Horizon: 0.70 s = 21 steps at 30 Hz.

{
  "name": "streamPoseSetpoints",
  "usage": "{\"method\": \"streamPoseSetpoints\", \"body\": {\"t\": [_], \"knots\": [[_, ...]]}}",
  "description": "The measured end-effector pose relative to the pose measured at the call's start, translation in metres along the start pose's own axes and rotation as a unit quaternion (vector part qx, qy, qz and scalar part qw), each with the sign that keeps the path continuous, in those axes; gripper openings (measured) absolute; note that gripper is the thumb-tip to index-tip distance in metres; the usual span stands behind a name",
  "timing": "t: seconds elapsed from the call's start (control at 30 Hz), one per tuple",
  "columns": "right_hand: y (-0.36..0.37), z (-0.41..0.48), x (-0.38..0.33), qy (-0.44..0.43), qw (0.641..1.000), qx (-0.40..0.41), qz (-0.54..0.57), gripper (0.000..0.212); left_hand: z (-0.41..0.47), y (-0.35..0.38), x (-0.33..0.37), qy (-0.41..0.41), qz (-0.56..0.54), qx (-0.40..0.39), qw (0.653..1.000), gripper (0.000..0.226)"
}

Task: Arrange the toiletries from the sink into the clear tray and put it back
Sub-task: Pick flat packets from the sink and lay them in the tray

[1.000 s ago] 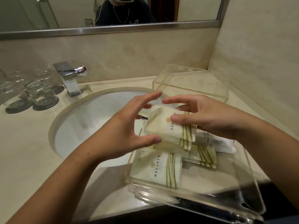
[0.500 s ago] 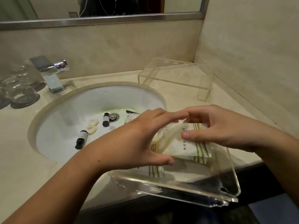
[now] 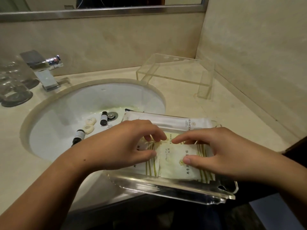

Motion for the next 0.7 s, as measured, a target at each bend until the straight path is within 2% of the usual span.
{"method": "streamPoseSetpoints", "body": {"t": [0.33,0.57,0.7], "knots": [[0.011,-0.011,-0.006,-0.001,0.991,0.036,-0.131,0.063,-0.001,0.003,-0.002,-0.001,-0.004,0.011,1.0,0.032],[0.012,-0.016,-0.006,-0.002,0.992,0.057,-0.111,0.057,0.005,0.016,0.006,0.01,0.013,0.002,1.0,0.041],[0.006,-0.021,-0.004,-0.014,0.994,0.024,-0.106,0.072,0.008,0.017,0.005,0.007,0.009,0.005,1.0,0.035]]}}
Point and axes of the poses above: each hand's wrist, its own z-axis towards the middle knuckle, its own y-axis out of the palm, x = y × z, the point moved 8 cm from there along z, towards the middle knuckle, and after that the axes turned 10 degrees about x, right-handed, at the moved point
